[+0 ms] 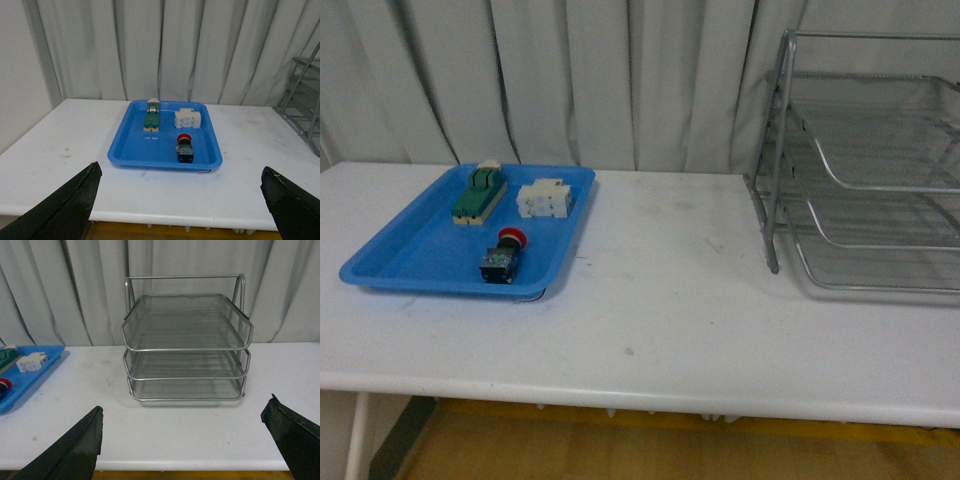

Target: Place button on rack with both arms

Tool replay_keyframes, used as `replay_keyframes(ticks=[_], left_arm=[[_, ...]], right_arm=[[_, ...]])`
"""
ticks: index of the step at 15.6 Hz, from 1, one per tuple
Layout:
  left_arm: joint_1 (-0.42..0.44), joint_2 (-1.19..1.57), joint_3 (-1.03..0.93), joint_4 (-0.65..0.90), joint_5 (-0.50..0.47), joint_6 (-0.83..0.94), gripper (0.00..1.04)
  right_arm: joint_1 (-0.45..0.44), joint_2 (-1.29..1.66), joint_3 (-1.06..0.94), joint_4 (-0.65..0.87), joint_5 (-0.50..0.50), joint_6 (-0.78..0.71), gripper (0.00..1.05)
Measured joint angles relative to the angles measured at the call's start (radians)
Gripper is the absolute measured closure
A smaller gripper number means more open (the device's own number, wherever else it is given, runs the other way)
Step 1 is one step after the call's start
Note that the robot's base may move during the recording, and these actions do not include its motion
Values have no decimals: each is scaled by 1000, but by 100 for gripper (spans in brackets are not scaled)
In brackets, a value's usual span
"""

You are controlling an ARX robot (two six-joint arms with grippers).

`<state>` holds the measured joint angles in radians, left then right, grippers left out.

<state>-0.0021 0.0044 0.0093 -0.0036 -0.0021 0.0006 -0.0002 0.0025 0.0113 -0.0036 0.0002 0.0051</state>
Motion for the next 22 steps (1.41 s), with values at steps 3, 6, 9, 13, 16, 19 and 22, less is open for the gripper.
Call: replay_keyframes(ticks=[3,6,9,13,16,19,22], left_arm=[[0,0,0,0,0,0,7],[0,0,0,0,0,0,7],[0,0,0,0,0,0,7],[0,0,0,0,0,0,7],[0,0,0,0,0,0,7],[0,0,0,0,0,0,7],[0,0,0,0,0,0,7]], right_arm=[[0,0,0,0,0,0,6],[0,0,0,0,0,0,6],[0,0,0,0,0,0,6],[0,0,0,0,0,0,6],[0,0,0,0,0,0,6],[0,0,0,0,0,0,6],[0,0,0,0,0,0,6]])
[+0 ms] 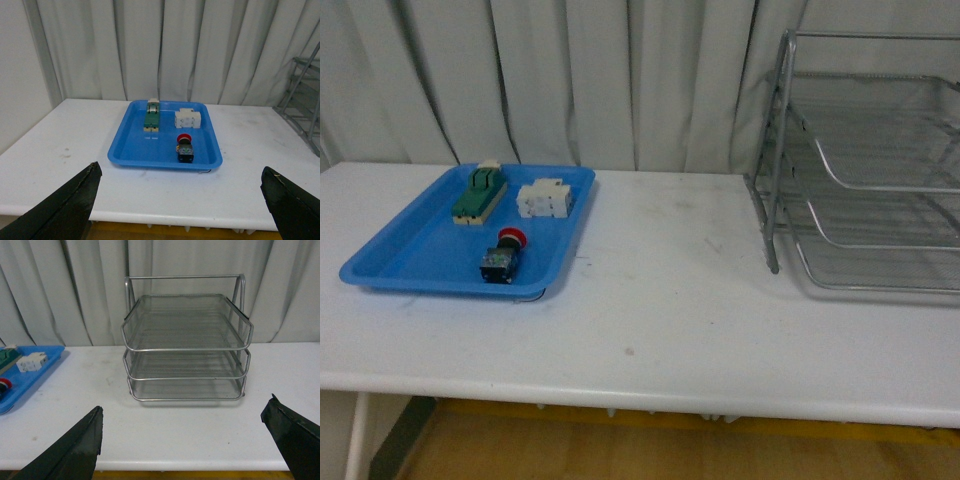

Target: Place button on rack with both arms

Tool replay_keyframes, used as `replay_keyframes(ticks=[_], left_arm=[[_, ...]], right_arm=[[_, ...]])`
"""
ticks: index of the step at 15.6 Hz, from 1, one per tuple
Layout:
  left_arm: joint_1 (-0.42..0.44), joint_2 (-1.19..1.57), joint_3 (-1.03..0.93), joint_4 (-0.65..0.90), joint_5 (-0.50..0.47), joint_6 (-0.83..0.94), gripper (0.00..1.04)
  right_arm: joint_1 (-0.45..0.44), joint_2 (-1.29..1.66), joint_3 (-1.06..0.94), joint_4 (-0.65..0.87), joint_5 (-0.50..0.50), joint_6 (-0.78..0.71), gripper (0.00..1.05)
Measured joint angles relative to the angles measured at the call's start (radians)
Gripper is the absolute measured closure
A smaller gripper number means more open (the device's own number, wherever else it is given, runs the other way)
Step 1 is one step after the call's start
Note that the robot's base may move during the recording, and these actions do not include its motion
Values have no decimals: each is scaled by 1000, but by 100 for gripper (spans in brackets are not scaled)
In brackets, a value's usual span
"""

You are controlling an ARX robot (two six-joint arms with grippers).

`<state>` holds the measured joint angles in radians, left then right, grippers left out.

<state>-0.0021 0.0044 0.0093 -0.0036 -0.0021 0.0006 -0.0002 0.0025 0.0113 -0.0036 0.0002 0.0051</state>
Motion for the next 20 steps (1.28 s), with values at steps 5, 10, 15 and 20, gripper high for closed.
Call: replay_keyframes(ticks=[5,10,15,20], left_arm=[[0,0,0,0,0,0,7],[0,0,0,0,0,0,7],[0,0,0,0,2,0,7],[0,0,0,0,2,0,7]], right_arm=[[0,0,0,0,0,0,6],[0,0,0,0,0,0,6],[-125,291,76,141,-263,91,6],[-193,1091,467,729,-307,348,6]])
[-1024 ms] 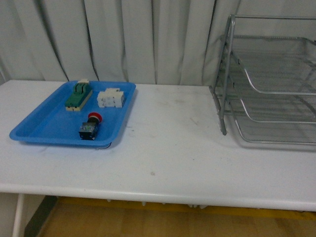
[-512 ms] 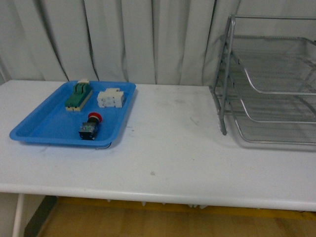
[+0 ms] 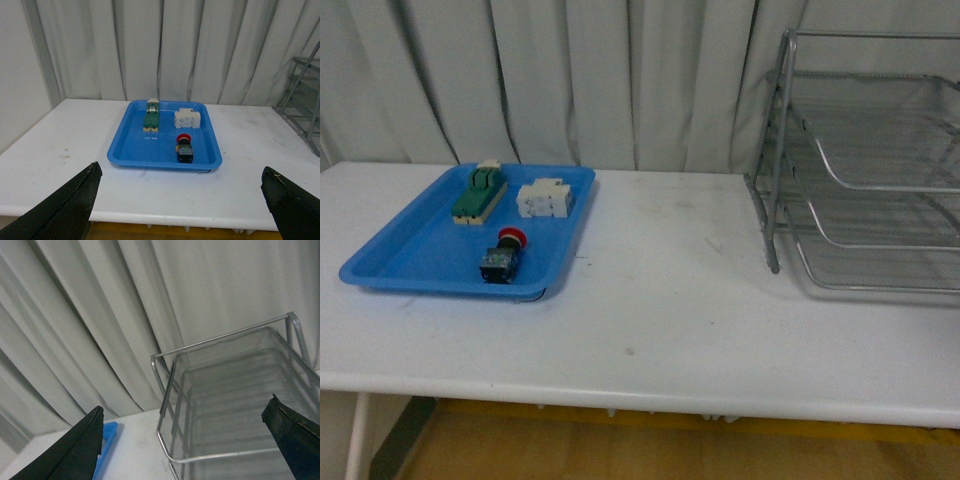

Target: Place button on rack with both arms

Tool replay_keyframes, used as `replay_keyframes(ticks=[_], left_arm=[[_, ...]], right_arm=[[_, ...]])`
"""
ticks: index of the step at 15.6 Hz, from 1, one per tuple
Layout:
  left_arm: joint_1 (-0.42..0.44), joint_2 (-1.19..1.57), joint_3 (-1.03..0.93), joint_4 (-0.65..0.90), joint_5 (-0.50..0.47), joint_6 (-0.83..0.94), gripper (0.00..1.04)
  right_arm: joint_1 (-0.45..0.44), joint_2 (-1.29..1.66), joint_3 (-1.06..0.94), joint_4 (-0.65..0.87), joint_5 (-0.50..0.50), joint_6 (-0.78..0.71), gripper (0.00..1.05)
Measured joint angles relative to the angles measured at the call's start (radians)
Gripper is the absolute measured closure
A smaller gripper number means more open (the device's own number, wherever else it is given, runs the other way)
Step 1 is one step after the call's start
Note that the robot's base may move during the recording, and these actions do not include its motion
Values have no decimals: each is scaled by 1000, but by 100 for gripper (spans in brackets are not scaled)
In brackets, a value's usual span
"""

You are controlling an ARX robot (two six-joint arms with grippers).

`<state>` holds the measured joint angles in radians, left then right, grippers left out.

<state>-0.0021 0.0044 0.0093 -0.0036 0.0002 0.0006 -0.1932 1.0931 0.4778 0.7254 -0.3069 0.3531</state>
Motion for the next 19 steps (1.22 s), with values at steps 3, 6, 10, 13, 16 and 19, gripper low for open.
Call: replay_keyframes(ticks=[3,6,10,13,16,19], left_arm=[[0,0,0,0,0,0,7],[0,0,0,0,0,0,7],[0,0,0,0,0,0,7],[0,0,0,0,0,0,7],[0,0,0,0,0,0,7],[0,0,0,0,0,0,7]], right_arm=[[-31,395,221,190,-39,367,6],[-35,683,243,433,-106,885,6],[5,787,154,562,-114,1289,6],[-20,850,125,563,-121,1323,6],[-77,932,131,559,-141,1260,6],[-111,996,179,562,-166,1169,6]])
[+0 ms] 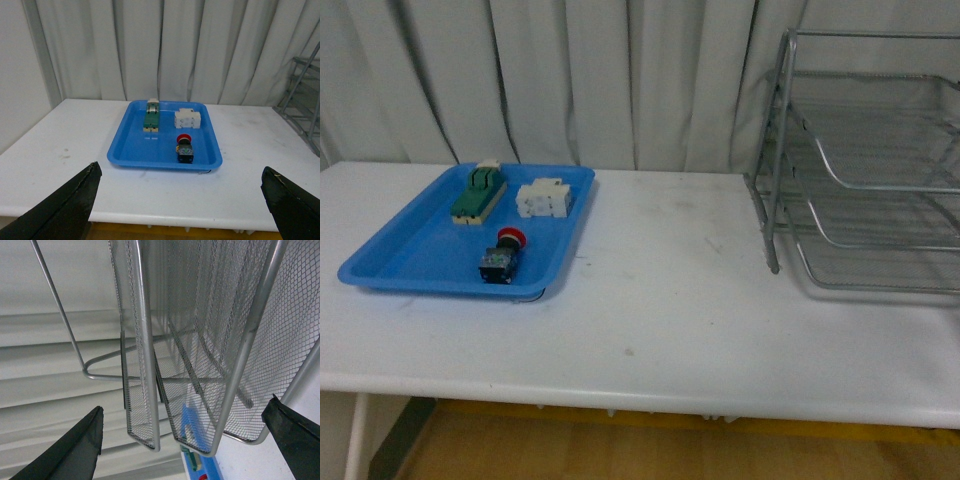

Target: Place button on rack with both arms

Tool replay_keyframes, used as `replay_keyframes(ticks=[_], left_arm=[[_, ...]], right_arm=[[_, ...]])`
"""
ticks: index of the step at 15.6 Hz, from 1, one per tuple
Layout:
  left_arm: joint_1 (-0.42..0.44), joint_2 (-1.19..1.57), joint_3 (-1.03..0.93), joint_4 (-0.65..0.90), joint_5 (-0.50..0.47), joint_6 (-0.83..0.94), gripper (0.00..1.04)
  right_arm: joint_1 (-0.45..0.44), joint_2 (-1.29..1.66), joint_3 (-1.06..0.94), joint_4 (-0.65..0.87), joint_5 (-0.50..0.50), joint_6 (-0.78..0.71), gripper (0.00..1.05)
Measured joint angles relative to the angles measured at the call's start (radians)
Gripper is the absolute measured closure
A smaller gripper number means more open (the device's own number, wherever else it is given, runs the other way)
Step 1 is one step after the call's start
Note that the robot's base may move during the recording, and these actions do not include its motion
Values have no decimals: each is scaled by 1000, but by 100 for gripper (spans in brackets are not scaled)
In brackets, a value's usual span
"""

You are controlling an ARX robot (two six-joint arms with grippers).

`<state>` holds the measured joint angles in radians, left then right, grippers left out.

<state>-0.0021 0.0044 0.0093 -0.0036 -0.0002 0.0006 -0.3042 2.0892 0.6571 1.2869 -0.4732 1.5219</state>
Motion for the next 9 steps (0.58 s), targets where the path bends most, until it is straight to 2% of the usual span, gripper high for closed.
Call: replay_keyframes(ticks=[2,9], left_arm=[[0,0,0,0,0,0,7],[0,0,0,0,0,0,7]], right_arm=[[-4,79,42,-2,-10,-83,6],[10,142,109,-1,-6,-128,6]])
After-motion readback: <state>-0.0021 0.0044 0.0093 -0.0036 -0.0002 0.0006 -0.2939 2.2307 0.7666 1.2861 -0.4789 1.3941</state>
